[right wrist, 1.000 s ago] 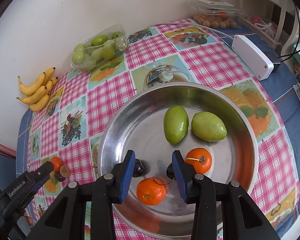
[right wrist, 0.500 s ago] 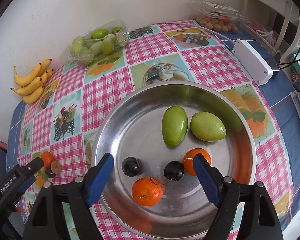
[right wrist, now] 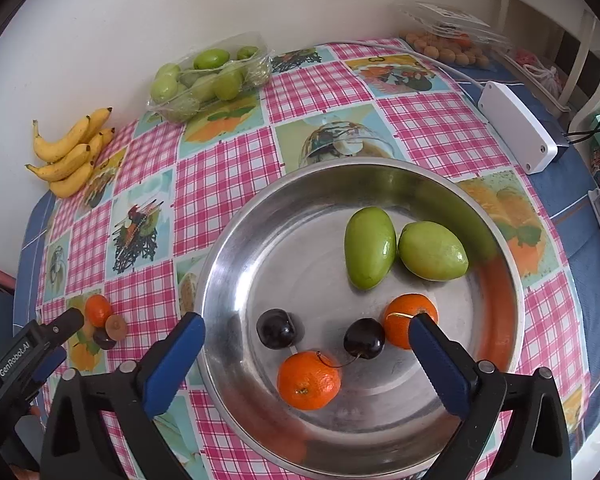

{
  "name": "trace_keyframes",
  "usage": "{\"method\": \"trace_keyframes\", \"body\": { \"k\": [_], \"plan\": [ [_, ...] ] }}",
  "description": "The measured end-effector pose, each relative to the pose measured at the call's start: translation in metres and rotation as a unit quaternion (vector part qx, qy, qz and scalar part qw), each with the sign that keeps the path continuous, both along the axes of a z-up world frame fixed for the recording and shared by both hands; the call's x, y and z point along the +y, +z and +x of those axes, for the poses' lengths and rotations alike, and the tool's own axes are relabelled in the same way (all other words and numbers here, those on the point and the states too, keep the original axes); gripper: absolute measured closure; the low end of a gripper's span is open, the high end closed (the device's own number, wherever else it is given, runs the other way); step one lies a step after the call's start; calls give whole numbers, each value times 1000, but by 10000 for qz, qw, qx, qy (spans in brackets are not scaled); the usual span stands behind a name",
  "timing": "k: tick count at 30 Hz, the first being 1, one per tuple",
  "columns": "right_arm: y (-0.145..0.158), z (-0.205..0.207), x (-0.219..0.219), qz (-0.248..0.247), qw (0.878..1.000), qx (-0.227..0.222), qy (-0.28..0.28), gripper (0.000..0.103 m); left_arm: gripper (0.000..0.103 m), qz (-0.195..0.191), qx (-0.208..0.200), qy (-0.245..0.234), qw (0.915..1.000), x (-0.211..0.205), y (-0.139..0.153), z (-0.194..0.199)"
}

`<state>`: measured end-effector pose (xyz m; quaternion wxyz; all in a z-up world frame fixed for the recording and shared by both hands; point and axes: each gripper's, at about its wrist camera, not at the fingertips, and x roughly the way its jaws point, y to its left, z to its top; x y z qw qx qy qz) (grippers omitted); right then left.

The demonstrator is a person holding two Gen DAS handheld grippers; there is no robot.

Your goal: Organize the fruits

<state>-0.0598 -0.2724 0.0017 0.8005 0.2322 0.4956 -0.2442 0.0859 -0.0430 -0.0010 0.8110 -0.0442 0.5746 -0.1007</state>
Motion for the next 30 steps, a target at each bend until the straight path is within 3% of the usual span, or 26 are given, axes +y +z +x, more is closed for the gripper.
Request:
{"method": "trace_keyframes", "body": {
  "k": [5,8,25,30],
  "plan": [
    [-3,2,3,-3,10000,50,78,0,17,-15,-23,12,10000,3,0,1],
    [-3,3,4,-11,9999,40,111,0,7,28,-97,28,9999,5,1,1],
    [9,8,19,-439,9971,-543,302,0,6,4,-393,268,9989,29,7,11],
    [12,10,23,-617,9963,-513,316,0,6,-1,-456,395,9982,40,8,16]
  ]
}}
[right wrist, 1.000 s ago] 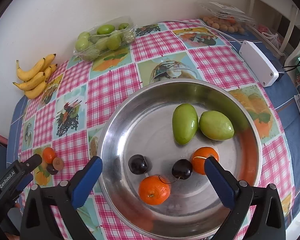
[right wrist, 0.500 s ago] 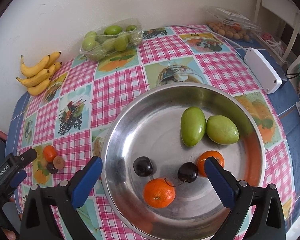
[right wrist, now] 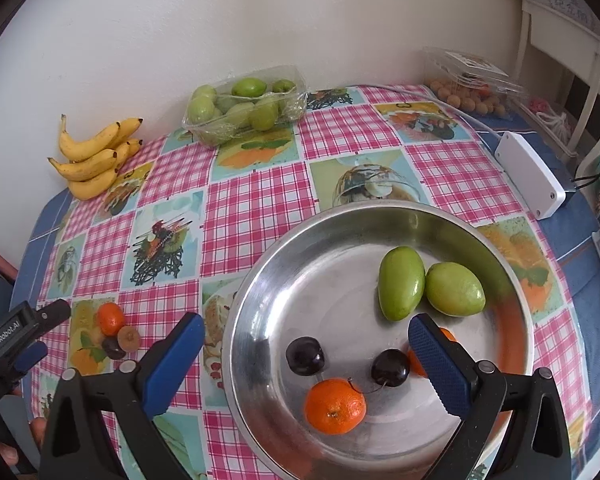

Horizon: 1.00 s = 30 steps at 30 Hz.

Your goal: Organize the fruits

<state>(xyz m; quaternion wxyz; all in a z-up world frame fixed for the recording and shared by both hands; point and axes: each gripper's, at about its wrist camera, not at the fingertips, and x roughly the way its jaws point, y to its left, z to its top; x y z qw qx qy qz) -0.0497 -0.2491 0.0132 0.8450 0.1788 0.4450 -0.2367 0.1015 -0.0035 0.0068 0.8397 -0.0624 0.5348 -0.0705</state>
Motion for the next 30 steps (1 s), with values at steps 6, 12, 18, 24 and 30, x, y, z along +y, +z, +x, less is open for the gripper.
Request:
{"method": "trace_keyframes", "body": {
  "k": [6,12,18,24,30],
  "plan": [
    [-2,3,3,53,10000,22,56,0,6,-96,-116,89,9998,12,2,4],
    [2,9,12,78,9998,-88,136,0,6,-9,-153,91,9998,21,1,8],
    [8,20,35,54,9991,-266,334,0,6,64,-242,91,9996,32,5,11],
    [10,38,74,10,9948,-461,906,0,6,113,-265,152,9995,44,6,14],
    [-2,58,109,122,9904,-401,1320,0,6,251,-224,185,9993,56,4,18]
  ]
}}
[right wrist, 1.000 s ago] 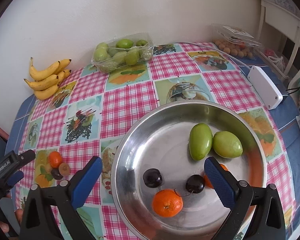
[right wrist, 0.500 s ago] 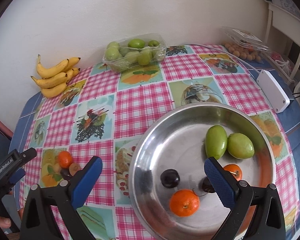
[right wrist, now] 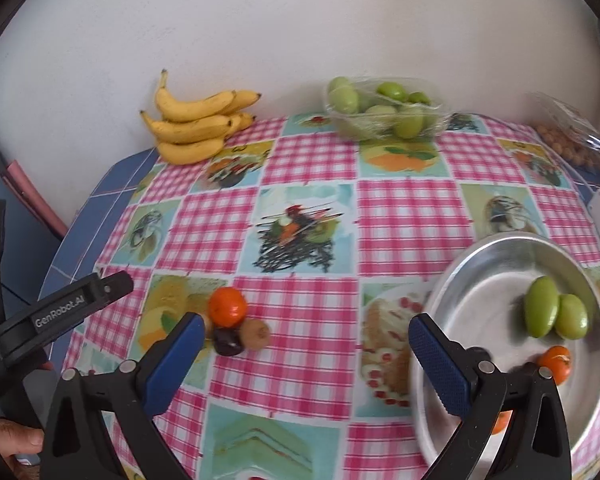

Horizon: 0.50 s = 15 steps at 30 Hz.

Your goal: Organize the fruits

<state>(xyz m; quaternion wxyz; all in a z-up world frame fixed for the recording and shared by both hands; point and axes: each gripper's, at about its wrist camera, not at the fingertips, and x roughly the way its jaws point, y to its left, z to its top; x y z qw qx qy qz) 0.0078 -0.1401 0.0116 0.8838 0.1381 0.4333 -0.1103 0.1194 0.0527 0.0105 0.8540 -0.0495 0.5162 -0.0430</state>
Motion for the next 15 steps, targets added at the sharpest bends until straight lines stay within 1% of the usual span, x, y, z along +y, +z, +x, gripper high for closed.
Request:
{"method": "trace_keyframes", "body": {
  "k": [3,5,7,12,15],
  "plan": [
    [-10,8,10,118,9998,70,145,0,6,-101,98,13,9999,5,-3,3],
    [-18,13,14,250,9994,107,231,0,6,-74,223,-20,9997,5,-8,5],
    [-26,16,14,340,9991,206,173,0,6,-86,365,-29,9993,4,-14,7],
    [-46,22,13,569,9972,472,98,0,6,-297,618,1,9976,1,-28,10],
    [-51,24,13,657,9965,507,81,0,6,-268,723,-39,9970,-4,-32,10]
  ]
}}
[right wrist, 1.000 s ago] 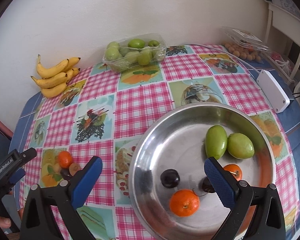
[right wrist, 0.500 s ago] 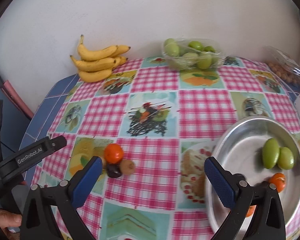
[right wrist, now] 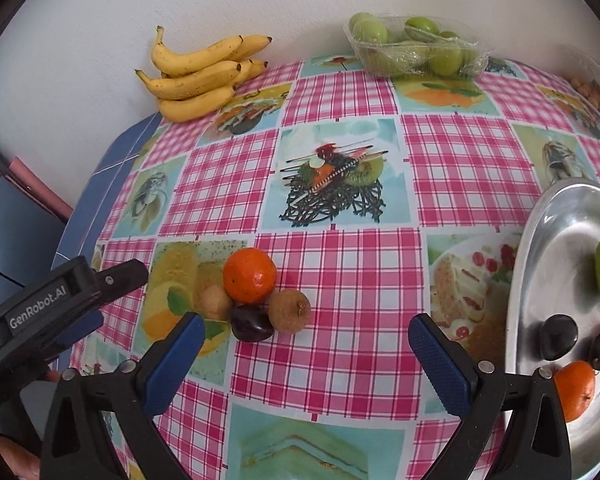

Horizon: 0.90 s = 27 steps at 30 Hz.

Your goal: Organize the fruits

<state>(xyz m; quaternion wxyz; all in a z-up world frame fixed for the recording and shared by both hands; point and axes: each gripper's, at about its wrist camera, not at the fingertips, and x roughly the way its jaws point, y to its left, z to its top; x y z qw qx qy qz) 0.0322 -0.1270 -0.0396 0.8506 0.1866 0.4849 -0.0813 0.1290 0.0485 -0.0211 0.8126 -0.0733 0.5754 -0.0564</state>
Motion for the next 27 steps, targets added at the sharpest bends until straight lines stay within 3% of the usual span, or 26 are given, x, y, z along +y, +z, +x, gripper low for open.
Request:
{"method": "trace_keyframes", "body": {
  "k": [3,5,7,10,15,20,27],
  "plan": [
    [-3,2,0,109,9999,21,-40,2,7,-69,52,-13,10000,-2,-2,0],
    [-4,4,1,143,9999,24,-37,12,7,-106,59,-55,9999,-3,-2,0],
    [-5,6,2,158,9999,63,-10,14,7,-111,51,-89,9999,-6,-2,0],
    [-8,8,3,220,9997,105,85,24,8,-340,122,-153,9992,-7,-2,0],
    [-9,8,1,329,9994,71,46,37,28,-560,236,-343,9976,-16,-4,-2],
    [-7,7,-2,429,9991,16,9,50,47,-1050,445,-419,9926,-22,-9,-2],
    [-10,9,-2,603,9982,7,9,59,58,-1247,587,-511,9891,-32,-15,-3]
  ]
}}
